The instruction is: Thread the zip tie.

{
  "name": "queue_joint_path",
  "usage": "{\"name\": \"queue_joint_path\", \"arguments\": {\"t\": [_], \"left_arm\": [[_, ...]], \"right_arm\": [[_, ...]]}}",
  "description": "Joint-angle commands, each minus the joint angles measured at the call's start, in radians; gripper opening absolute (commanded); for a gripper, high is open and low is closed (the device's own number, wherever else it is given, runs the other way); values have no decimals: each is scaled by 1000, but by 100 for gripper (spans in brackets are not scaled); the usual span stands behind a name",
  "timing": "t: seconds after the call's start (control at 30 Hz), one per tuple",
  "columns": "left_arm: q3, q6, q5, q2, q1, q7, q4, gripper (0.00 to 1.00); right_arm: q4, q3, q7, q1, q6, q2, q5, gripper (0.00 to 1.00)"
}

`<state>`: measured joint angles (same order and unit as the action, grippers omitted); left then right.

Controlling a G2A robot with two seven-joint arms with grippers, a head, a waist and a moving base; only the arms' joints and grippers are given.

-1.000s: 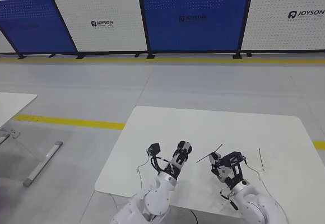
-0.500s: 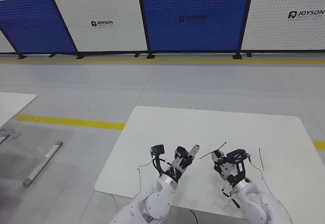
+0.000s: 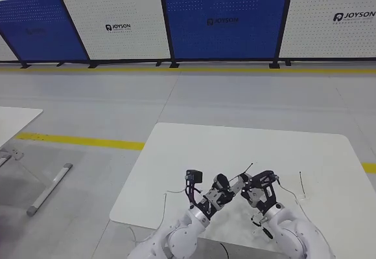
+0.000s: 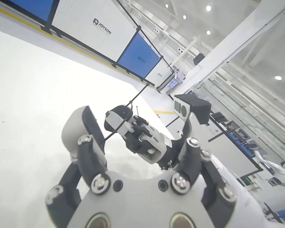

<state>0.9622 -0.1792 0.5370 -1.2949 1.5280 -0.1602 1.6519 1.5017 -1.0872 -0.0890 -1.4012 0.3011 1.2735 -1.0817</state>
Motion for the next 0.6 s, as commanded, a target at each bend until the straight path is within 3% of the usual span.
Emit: {"name": "queue_joint_path", "arguments": {"t": [0.0,0.27,0.57], "left_arm": [[-3,7,-10,-2,-8,-1,-7,0],[-11,7,-32,-6,-21,-2,-17,0],[-11,-26,-70,-8,-19,-2,-30,0]], "right_arm": [[0,0,3,-1,4,0,-1,0],[0,-2,10,-1,9,-1,0,0],[-5,-9,10,-1,13,-2,3,0]]}}
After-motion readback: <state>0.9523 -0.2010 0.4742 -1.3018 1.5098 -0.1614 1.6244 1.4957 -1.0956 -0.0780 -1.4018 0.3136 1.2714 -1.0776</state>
